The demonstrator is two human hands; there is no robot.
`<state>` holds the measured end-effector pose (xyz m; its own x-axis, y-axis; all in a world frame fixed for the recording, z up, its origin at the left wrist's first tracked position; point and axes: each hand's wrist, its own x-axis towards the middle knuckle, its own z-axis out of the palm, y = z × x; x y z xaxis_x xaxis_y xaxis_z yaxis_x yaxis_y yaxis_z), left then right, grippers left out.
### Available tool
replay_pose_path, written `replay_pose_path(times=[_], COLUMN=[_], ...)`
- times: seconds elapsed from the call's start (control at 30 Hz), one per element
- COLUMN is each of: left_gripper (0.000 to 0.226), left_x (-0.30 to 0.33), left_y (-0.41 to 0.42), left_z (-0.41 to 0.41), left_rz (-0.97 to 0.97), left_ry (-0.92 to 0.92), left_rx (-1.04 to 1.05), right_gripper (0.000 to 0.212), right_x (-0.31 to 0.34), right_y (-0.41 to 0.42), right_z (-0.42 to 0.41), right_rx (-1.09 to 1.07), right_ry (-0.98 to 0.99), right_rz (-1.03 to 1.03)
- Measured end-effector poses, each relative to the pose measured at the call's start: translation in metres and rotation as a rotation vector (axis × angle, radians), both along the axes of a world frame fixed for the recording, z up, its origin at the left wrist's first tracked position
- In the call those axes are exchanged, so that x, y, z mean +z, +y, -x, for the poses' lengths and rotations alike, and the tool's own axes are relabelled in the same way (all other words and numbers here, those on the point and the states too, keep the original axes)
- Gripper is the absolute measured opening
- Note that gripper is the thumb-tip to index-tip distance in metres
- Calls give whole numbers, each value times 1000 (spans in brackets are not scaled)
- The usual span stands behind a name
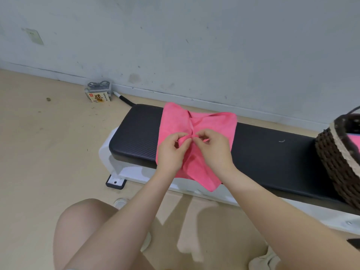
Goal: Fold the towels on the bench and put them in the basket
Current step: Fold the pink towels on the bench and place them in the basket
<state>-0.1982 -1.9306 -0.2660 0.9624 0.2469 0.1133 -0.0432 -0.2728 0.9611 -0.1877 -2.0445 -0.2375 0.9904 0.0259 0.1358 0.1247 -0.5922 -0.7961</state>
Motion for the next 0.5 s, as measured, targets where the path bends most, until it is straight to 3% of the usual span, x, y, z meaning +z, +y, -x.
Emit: replay_pose_path(times=[0.07, 0.17, 0.3, 0.5], left_gripper=[4, 16, 4, 20], left_x=[2, 6, 7, 17], left_y=[-7, -11, -15, -28], left_z=[3, 5, 6, 11], left_rz=[80, 216, 279, 426], left_ry=[34, 89, 111, 156], left_rx=[-4, -20, -8, -87], right_gripper=[8, 5, 3, 7], right_x=[0, 0, 1, -6], right_y=[-4, -10, -15, -16], right_z=[3, 6, 9, 14], right_rx=[-14, -78, -107, -21], right_ry=[-5, 4, 6, -78], right_rz=[29, -4, -71, 31])
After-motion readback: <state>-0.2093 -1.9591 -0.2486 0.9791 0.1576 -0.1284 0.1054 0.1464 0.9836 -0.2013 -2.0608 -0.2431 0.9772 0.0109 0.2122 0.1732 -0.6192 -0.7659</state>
